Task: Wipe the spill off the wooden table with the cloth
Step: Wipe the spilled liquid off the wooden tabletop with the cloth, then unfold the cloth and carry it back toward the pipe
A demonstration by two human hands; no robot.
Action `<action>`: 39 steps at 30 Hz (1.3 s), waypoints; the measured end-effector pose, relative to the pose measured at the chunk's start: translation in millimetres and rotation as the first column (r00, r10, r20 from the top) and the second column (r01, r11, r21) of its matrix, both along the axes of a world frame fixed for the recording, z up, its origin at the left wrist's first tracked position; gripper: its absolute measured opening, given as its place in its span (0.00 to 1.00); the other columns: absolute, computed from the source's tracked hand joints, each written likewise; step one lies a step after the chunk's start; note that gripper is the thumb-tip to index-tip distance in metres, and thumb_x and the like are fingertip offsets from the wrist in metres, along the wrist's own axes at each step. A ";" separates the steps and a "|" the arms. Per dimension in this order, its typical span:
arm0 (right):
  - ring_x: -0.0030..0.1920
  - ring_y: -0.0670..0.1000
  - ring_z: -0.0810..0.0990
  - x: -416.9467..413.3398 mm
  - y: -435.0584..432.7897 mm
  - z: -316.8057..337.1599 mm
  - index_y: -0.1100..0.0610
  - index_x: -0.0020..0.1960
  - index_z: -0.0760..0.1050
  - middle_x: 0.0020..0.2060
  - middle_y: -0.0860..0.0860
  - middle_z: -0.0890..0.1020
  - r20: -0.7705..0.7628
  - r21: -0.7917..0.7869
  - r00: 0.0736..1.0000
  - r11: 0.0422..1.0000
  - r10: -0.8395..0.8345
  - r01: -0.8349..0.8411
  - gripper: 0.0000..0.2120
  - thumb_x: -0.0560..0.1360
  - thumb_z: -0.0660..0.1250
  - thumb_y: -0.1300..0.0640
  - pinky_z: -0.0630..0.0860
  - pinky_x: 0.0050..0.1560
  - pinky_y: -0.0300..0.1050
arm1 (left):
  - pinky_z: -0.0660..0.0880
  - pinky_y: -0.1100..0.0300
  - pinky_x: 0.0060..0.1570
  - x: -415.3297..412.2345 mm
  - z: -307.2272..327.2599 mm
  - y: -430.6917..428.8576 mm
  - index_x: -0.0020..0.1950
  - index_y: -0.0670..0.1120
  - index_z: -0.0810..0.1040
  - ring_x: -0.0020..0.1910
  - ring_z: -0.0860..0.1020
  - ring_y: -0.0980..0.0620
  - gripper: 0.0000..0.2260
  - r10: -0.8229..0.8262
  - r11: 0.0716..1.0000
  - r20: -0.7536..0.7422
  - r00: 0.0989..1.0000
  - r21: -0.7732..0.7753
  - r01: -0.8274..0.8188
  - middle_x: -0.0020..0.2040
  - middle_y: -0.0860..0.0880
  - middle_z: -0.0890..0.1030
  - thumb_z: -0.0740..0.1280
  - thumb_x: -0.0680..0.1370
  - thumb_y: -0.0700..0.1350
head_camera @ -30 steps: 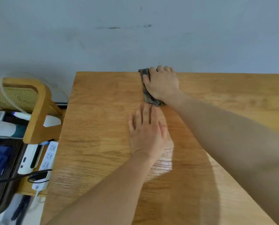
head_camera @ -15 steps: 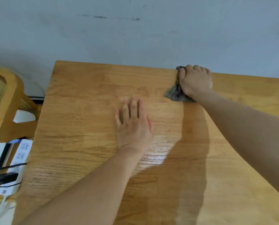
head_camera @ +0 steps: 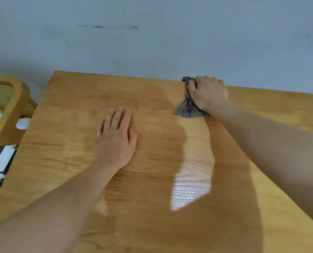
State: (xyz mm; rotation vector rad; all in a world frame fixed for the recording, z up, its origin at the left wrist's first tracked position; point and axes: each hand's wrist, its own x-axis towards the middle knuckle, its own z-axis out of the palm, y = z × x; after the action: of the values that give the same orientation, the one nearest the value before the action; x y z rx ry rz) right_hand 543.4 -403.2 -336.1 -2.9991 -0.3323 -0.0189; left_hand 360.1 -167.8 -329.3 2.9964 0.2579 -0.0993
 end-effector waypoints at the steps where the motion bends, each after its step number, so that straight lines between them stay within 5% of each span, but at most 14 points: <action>1: 0.53 0.61 0.77 1.7 -26.5 0.8 0.60 0.52 0.77 0.50 0.59 0.80 -0.002 -0.014 0.999 0.999 -0.032 0.032 0.25 0.81 0.47 0.46 0.67 0.58 0.55 | 0.51 0.47 0.74 0.9 0.1 -3.5 0.76 0.48 0.58 0.76 0.54 0.47 0.24 0.022 0.999 -0.009 1.000 0.028 -0.022 0.77 0.47 0.58 0.51 0.80 0.51; 5: 0.55 0.61 0.77 0.0 -99.1 4.4 0.59 0.53 0.77 0.51 0.59 0.80 -0.019 -0.071 0.996 0.994 -0.087 0.086 0.26 0.81 0.46 0.45 0.67 0.60 0.57 | 0.51 0.42 0.73 24.5 2.1 -71.0 0.77 0.44 0.54 0.76 0.52 0.42 0.27 0.213 0.977 -0.056 0.975 0.004 -0.213 0.78 0.42 0.54 0.51 0.80 0.51; 12: 0.62 0.63 0.73 0.1 -224.7 16.9 0.60 0.62 0.74 0.59 0.62 0.77 -0.119 -0.126 0.944 0.948 -0.308 0.294 0.27 0.81 0.44 0.45 0.65 0.64 0.61 | 0.42 0.45 0.74 23.3 2.9 -285.2 0.78 0.48 0.47 0.77 0.42 0.48 0.27 -0.295 0.950 -0.054 0.954 -0.127 0.287 0.79 0.47 0.46 0.43 0.80 0.54; 18: 0.57 0.67 0.76 -27.1 -264.0 10.8 0.63 0.64 0.64 0.58 0.67 0.77 -0.313 0.253 0.808 0.777 -0.498 0.577 0.21 0.84 0.47 0.47 0.66 0.47 0.52 | 0.42 0.48 0.75 20.1 -1.4 -311.6 0.78 0.50 0.46 0.77 0.41 0.50 0.26 -0.321 0.946 -0.067 0.945 -0.063 0.317 0.79 0.49 0.46 0.45 0.81 0.54; 23: 0.38 0.57 0.76 -79.2 -264.9 2.5 0.61 0.66 0.65 0.46 0.58 0.78 -0.258 0.189 0.820 0.805 -0.511 0.562 0.21 0.84 0.47 0.48 0.63 0.33 0.46 | 0.46 0.47 0.75 18.8 -0.6 -313.6 0.78 0.50 0.50 0.77 0.46 0.50 0.27 -0.322 0.946 -0.052 0.945 -0.051 0.320 0.79 0.49 0.50 0.45 0.80 0.54; 25: 0.39 0.57 0.77 -113.1 -267.3 0.7 0.60 0.64 0.67 0.46 0.57 0.79 -0.259 0.148 0.808 0.805 -0.529 0.575 0.20 0.84 0.47 0.48 0.64 0.31 0.46 | 0.47 0.48 0.75 20.8 -0.6 -313.6 0.78 0.50 0.53 0.77 0.48 0.50 0.27 -0.315 0.948 -0.028 0.949 -0.056 0.313 0.79 0.49 0.52 0.46 0.79 0.54; 30: 0.45 0.60 0.82 -195.3 -264.9 12.5 0.59 0.56 0.68 0.46 0.58 0.82 -0.368 0.217 0.712 0.689 -0.598 0.691 0.17 0.83 0.50 0.47 0.75 0.39 0.51 | 0.49 0.48 0.74 19.4 0.8 -313.0 0.76 0.50 0.58 0.77 0.50 0.50 0.25 -0.316 0.944 0.010 0.949 -0.097 0.315 0.78 0.49 0.55 0.52 0.80 0.53; 34: 0.54 0.60 0.79 -263.9 -262.1 27.4 0.62 0.72 0.60 0.57 0.58 0.79 -0.411 0.150 0.680 0.691 -0.607 0.707 0.23 0.83 0.49 0.49 0.75 0.47 0.50 | 0.51 0.49 0.74 6.6 19.5 -311.1 0.73 0.51 0.63 0.76 0.53 0.49 0.23 -0.334 0.910 -0.039 0.942 -0.273 0.311 0.77 0.50 0.58 0.59 0.78 0.48; 36: 0.64 0.62 0.73 -291.1 -254.8 35.6 0.62 0.77 0.51 0.68 0.60 0.71 -0.464 0.155 0.657 0.675 -0.595 0.721 0.28 0.83 0.51 0.50 0.73 0.57 0.53 | 0.53 0.49 0.74 -26.8 30.5 -313.2 0.71 0.52 0.67 0.75 0.55 0.50 0.23 -0.459 0.842 -0.080 0.885 -0.355 0.405 0.75 0.50 0.59 0.62 0.76 0.45; 39: 0.77 0.62 0.54 -322.1 -235.0 52.5 0.58 0.79 0.45 0.78 0.60 0.53 -0.525 0.126 0.635 0.686 -0.566 0.716 0.31 0.82 0.53 0.50 0.56 0.74 0.56 | 0.52 0.49 0.73 -109.7 37.4 -321.5 0.70 0.54 0.67 0.74 0.53 0.51 0.24 -0.645 0.727 -0.127 0.754 -0.407 0.554 0.74 0.54 0.59 0.61 0.74 0.46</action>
State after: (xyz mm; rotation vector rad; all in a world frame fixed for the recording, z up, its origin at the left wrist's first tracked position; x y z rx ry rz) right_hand 221.3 -638.2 -283.6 -2.4983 0.7530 0.4958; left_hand 250.5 -489.3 -291.9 2.5709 -0.6722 -0.5462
